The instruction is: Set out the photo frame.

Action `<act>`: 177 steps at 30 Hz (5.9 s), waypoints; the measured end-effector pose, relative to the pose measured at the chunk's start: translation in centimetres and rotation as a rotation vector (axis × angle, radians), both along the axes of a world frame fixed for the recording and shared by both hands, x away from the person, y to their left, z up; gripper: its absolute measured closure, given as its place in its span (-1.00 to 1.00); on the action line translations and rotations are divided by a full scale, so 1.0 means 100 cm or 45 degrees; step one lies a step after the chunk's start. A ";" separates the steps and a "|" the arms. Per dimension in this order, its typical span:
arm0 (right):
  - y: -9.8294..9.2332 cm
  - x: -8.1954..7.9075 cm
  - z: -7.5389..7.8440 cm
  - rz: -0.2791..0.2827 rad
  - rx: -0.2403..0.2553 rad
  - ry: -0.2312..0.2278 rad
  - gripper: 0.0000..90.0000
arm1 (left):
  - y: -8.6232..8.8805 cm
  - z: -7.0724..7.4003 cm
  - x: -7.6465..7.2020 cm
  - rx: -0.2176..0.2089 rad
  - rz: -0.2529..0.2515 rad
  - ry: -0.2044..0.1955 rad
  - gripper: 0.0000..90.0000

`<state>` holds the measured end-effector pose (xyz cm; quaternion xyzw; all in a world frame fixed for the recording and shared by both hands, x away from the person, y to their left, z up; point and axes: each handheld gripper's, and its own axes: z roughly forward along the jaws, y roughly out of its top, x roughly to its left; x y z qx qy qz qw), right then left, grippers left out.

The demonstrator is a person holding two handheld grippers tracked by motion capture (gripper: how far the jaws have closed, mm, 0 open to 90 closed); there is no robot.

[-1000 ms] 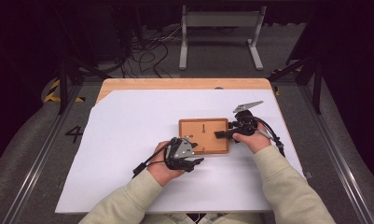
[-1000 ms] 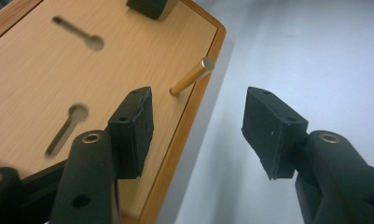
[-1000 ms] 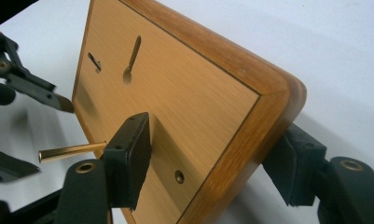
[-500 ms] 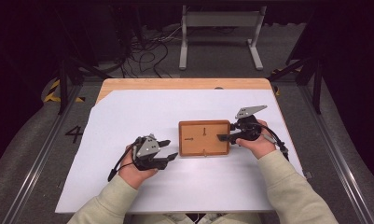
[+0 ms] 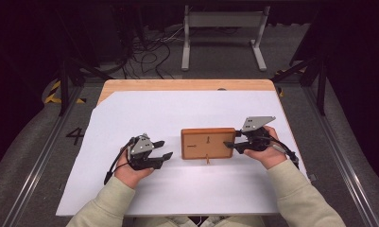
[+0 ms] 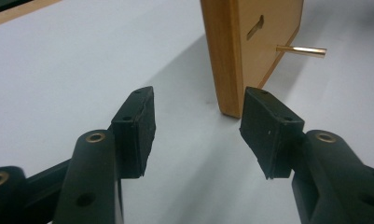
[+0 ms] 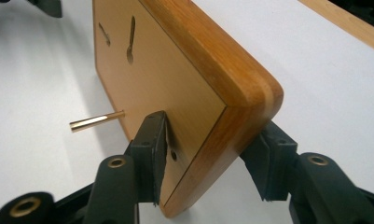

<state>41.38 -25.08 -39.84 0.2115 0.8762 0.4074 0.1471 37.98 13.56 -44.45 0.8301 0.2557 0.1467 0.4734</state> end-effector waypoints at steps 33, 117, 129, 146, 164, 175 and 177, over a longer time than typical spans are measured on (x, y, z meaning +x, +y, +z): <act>-0.011 -0.058 -0.007 0.056 -0.105 -0.031 0.24 | 0.001 -0.004 0.003 0.020 0.021 0.038 -0.02; 0.052 0.058 -0.016 -0.410 0.070 0.301 0.32 | 0.021 -0.006 -0.004 -0.050 0.089 0.054 0.01; 0.042 0.023 0.048 -0.380 0.099 0.242 -0.09 | 0.028 -0.001 -0.003 -0.050 0.101 0.087 0.08; 0.081 0.020 0.041 -0.381 0.108 0.480 -0.50 | 0.025 0.000 -0.005 -0.029 0.101 0.053 0.05; 0.102 0.029 0.018 -0.398 0.006 0.601 -0.17 | 0.024 -0.001 -0.006 -0.033 0.094 0.060 0.00; 0.105 0.031 0.017 -0.454 -0.009 0.701 -0.01 | 0.025 0.000 -0.006 -0.047 0.091 0.057 0.00; 0.105 0.031 0.018 -0.475 -0.010 0.719 0.07 | 0.025 0.000 -0.006 -0.047 0.092 0.058 0.01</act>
